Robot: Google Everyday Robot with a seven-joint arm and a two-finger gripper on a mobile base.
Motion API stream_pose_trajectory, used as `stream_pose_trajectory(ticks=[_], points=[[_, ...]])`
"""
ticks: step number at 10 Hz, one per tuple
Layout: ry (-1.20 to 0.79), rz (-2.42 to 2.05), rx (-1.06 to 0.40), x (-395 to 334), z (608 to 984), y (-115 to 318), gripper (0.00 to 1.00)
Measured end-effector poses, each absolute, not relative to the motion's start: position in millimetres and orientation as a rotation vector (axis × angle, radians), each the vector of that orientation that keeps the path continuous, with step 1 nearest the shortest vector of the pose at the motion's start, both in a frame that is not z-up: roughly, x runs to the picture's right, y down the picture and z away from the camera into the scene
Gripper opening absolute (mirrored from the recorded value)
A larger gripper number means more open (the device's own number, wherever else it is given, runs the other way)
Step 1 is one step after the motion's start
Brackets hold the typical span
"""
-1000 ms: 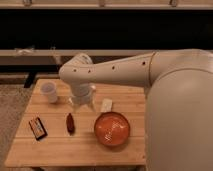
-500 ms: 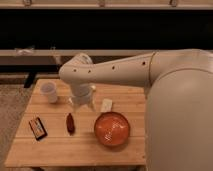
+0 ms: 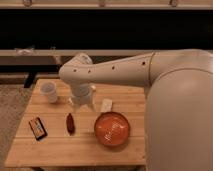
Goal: Move the arm in a circular motion
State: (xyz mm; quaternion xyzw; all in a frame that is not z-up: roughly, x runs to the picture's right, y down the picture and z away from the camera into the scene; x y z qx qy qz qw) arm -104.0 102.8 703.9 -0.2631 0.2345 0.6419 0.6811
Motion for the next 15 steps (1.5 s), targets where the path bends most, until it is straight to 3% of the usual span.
stream_pose_trajectory(ticks=[3, 7, 11, 15], points=[[0.526, 1.440, -0.591, -104.5, 703.5, 102.7, 0.65], [0.534, 1.477, -0.620, -86.6, 660.0, 125.4, 0.65], [0.570, 1.611, -0.634, -5.0, 631.6, 155.9, 0.65], [0.587, 1.704, -0.578, 82.2, 664.2, 127.0, 0.65]])
